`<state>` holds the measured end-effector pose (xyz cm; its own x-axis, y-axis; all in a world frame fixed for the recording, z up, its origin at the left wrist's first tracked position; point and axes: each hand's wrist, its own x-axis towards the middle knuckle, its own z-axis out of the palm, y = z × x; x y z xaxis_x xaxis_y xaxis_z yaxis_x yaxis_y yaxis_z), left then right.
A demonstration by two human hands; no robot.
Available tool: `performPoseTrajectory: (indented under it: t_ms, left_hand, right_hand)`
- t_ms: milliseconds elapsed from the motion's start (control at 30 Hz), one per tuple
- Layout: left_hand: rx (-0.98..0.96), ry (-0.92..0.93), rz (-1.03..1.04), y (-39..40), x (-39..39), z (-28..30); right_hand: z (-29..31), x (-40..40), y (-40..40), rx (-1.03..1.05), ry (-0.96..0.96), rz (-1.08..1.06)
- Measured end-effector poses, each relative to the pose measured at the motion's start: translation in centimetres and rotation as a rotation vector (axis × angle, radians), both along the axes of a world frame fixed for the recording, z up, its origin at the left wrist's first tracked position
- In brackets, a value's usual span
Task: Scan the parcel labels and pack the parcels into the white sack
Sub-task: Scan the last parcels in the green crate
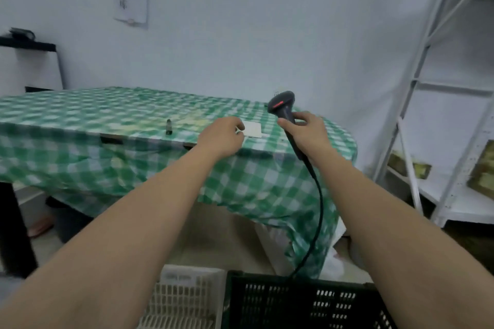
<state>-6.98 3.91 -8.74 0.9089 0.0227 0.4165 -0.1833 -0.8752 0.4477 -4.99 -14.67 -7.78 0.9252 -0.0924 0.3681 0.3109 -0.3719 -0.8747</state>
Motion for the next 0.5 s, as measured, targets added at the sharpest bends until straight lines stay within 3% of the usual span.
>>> performPoseTrajectory:
  t_ms: [167, 333, 500]
  left_hand:
    - [-0.04, -0.059, 0.015, -0.4, 6.4, 0.0]
    - [-0.054, -0.05, 0.025, 0.1, 11.2, -0.7]
    - [-0.065, -0.052, 0.001, -0.1, 13.4, -1.4]
  right_hand:
    - [2.4, 5.6, 0.2, -0.129, -0.066, 0.002]
    - [1.7, 12.3, -0.1, -0.369, 0.057, 0.034]
    - [-1.0, 15.8, 0.3, -0.474, 0.126, -0.075]
